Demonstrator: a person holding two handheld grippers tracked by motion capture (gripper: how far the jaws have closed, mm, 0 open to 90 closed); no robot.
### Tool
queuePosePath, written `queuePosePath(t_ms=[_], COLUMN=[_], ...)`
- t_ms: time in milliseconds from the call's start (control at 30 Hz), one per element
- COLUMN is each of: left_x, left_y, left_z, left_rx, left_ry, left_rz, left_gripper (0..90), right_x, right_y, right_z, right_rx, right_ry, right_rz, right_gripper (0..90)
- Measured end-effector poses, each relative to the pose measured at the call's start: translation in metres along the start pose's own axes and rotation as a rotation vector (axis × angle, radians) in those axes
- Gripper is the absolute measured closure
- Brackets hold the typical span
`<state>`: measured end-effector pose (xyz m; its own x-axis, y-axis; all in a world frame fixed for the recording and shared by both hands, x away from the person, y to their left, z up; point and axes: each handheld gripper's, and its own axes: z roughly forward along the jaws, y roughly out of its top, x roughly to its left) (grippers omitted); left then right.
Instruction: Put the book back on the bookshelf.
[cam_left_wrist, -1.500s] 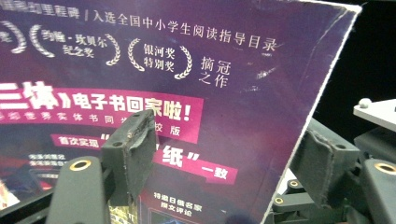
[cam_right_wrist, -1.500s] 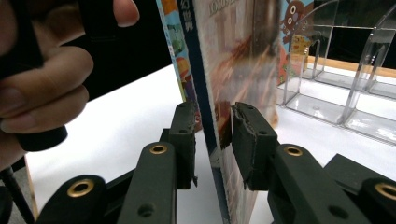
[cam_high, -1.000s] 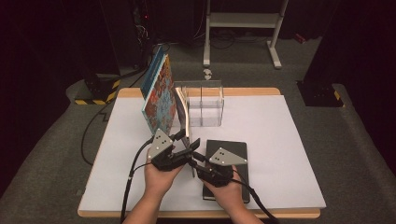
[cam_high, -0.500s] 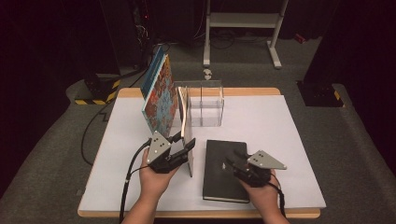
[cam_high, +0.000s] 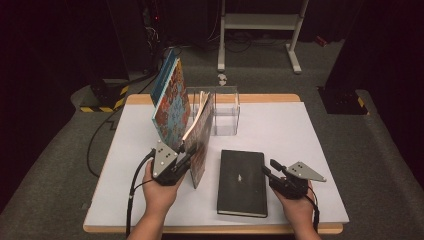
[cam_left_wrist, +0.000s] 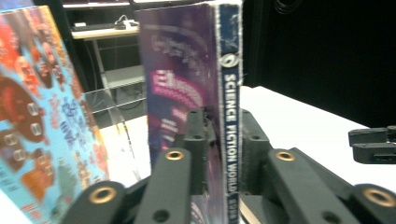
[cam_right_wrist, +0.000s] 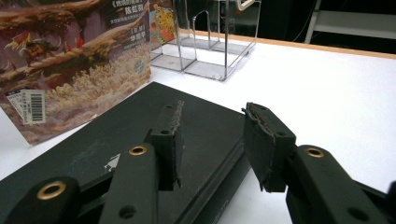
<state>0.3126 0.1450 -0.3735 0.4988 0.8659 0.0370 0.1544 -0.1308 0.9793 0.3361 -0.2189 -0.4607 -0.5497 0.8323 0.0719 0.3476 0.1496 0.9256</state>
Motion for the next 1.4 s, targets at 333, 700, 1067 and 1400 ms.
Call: queuePosePath(t_ms=[333,700,1067,1400], left_x=[0.014,0.019,0.023,0.03], left_y=[-0.007,0.008,0.027,0.047], left_z=[-0.01,0.012,0.027,0.039], left_rx=[-0.019,0.04,0.034,-0.001], left_ry=[0.002,-0.006,0.009,0.135], left_rz=[-0.028,-0.023,-0.052,-0.042], left_gripper=[81.7,82.3,84.0,84.0], right_x=[0.0,0.001,0.001,-0.003], right_y=[-0.002,-0.003,-0.003,-0.003], right_z=[0.001,0.001,0.0,-0.002], right_rx=[0.008,0.009,0.003,-0.005], right_ry=[0.001,0.013,0.022,0.026], right_rz=[0.011,0.021,0.029,0.04], right_gripper=[58.1,58.1,58.2,58.4])
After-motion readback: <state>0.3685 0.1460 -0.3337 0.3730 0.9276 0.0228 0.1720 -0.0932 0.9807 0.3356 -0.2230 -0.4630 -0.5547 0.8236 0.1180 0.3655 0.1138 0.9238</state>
